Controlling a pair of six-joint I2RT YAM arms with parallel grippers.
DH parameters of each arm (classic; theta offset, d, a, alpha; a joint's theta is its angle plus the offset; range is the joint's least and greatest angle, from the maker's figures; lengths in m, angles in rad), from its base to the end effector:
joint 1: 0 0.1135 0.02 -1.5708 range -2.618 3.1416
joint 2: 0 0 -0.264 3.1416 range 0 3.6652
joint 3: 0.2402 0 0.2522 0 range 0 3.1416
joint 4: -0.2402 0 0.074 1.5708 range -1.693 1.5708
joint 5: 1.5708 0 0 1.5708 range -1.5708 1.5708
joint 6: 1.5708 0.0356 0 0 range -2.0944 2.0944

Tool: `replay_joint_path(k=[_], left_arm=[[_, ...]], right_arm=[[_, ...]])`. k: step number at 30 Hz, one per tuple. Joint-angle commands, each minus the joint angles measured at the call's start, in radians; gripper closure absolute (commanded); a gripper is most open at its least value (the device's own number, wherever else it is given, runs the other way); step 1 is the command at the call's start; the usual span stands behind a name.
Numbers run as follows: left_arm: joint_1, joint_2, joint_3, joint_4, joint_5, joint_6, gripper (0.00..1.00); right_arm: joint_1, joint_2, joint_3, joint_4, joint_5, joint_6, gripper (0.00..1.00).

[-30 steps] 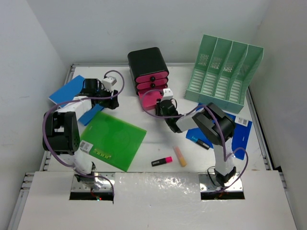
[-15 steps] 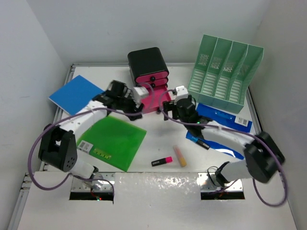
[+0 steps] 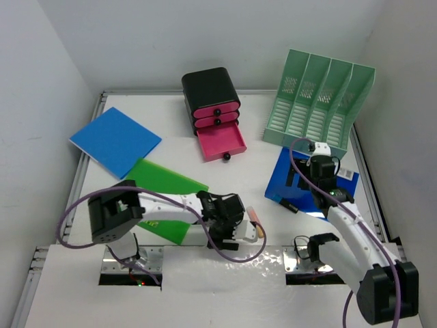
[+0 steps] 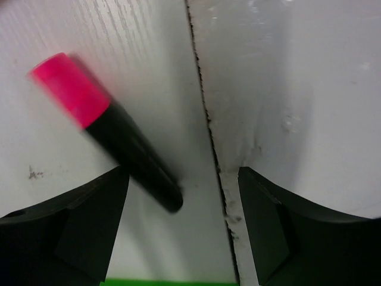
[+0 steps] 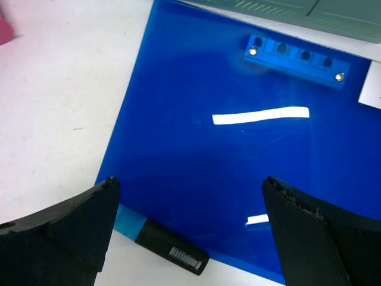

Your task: Organize the desk

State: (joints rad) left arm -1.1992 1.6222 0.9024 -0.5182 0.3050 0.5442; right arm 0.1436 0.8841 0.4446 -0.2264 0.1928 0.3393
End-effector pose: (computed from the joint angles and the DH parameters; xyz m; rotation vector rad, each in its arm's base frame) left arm 0.0963 -0.2765 0.1587 2.2445 1.7902 -0.5727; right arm 0.1846 0.0198 0.2004 0.3208 2.1994 0.0496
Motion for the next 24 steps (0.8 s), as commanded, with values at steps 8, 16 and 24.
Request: replay_joint_path(k=[8, 16, 24], left_arm=[[-0.017, 0.050, -0.020, 0.245, -0.242, -0.086, 0.33], [-0.014, 0.168, 0.023, 0.199, -0.198, -0.101, 0.52], [0.003, 0.189, 0.144, 0.083, -0.129, -0.134, 0.35]], right_arm=[[-0.004, -0.080, -0.050, 0.009, -0.044, -0.025, 0.01], [-0.002, -0.109, -0.058, 0.013, -0.033, -0.023, 0.01], [-0.003, -0.106, -0.061, -0.001, -0.024, -0.033, 0.01]])
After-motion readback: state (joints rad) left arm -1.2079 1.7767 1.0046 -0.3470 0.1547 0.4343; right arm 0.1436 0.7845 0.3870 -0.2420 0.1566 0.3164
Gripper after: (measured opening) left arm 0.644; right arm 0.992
